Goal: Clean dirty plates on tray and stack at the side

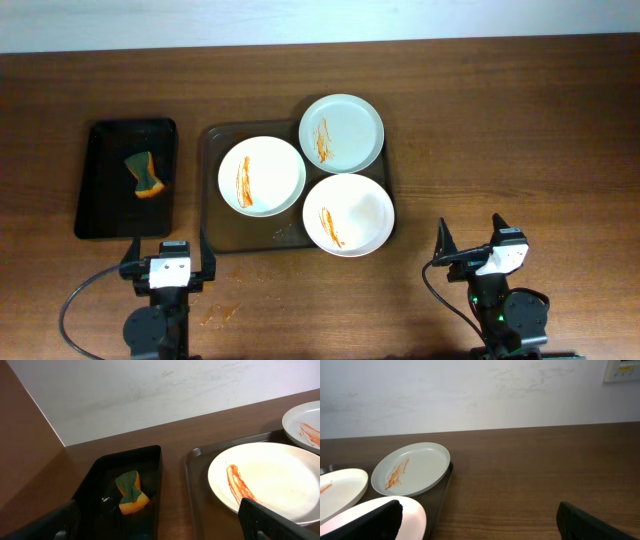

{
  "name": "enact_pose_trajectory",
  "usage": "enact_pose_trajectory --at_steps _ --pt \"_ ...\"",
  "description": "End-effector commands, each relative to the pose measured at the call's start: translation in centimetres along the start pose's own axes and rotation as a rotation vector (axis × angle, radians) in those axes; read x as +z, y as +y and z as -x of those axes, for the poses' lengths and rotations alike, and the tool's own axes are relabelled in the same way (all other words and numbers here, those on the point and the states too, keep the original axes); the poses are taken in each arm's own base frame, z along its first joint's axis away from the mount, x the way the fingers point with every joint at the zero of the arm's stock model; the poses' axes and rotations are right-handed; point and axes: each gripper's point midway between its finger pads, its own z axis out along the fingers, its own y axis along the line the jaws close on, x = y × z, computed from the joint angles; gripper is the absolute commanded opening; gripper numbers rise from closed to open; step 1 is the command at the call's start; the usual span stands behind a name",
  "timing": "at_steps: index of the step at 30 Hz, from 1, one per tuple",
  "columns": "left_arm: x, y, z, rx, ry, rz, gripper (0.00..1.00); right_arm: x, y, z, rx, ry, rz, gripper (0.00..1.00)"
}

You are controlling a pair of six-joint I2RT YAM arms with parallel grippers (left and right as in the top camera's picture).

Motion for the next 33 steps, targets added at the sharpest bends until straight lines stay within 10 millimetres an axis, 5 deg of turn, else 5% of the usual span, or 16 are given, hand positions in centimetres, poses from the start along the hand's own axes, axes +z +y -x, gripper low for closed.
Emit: enact_pose_trajectory --at_steps 1,24,33 --pt "0.0 -0.3 -0.1 0.013 -0.006 -0.011 0.99 0.0 -0.1 -0.3 0.007 0.003 -0.005 0.98" --pt "0.0 -0.3 -0.1 0.013 -0.006 -0.01 0.99 0.0 -0.1 -0.3 0.007 0.001 -0.005 0.98" --pt "0.0 -0.4 -0.1 0.013 -0.009 -0.018 0.99 -0.2 0.4 2.7 0.007 -0.118 0.019 0.99"
